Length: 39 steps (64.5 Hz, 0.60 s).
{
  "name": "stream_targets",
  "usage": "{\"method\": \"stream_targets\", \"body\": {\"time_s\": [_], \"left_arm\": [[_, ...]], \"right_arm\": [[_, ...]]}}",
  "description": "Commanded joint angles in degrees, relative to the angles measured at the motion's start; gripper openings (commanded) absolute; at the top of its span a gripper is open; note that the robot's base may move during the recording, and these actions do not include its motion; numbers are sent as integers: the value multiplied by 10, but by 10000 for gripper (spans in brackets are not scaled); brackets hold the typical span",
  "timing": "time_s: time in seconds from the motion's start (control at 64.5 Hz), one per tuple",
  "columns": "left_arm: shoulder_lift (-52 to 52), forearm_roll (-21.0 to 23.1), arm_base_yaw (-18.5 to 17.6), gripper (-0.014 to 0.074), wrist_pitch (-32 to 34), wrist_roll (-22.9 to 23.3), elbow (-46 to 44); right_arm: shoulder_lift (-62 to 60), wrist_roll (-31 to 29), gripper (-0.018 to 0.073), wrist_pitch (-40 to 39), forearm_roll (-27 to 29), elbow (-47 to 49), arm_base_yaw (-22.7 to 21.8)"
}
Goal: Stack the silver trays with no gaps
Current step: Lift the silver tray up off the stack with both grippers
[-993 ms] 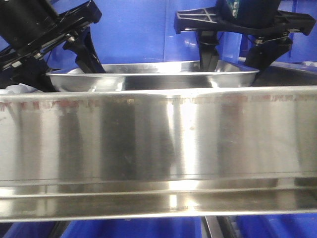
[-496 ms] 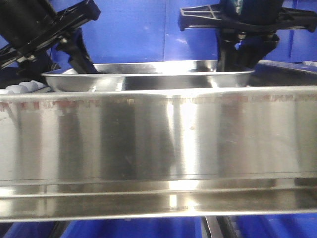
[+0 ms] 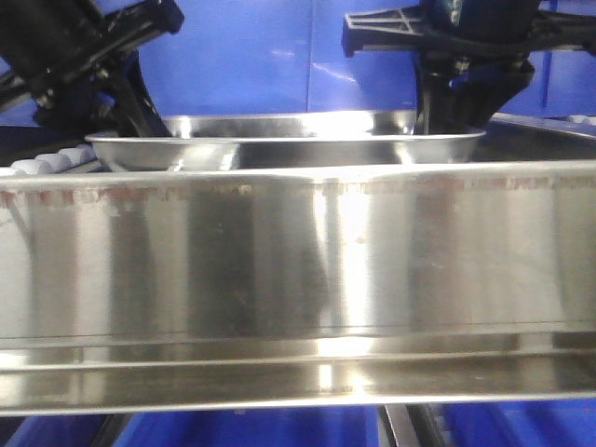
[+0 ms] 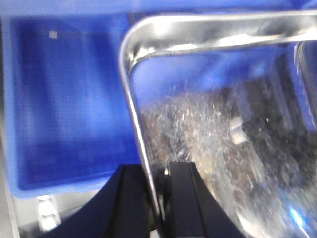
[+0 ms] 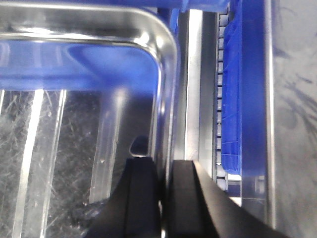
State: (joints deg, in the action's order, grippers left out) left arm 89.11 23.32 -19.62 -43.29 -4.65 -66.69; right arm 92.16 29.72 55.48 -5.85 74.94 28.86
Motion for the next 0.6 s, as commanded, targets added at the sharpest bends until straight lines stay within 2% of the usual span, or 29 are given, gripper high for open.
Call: {"method": "stream_targets", "body": {"time_s": [0.0, 0.341, 0.589], "left_arm": [[-35, 25, -7, -18, -1, -9, -21], [-101, 10, -7, -18, 18, -9, -22], [-160, 5, -7, -18, 44, -7, -22]], "right_arm": [[-20, -15, -79, -17, 0, 0, 4], [-93, -15, -79, -45, -4, 0, 8], [-132, 19, -79, -49, -85, 15, 58]]}}
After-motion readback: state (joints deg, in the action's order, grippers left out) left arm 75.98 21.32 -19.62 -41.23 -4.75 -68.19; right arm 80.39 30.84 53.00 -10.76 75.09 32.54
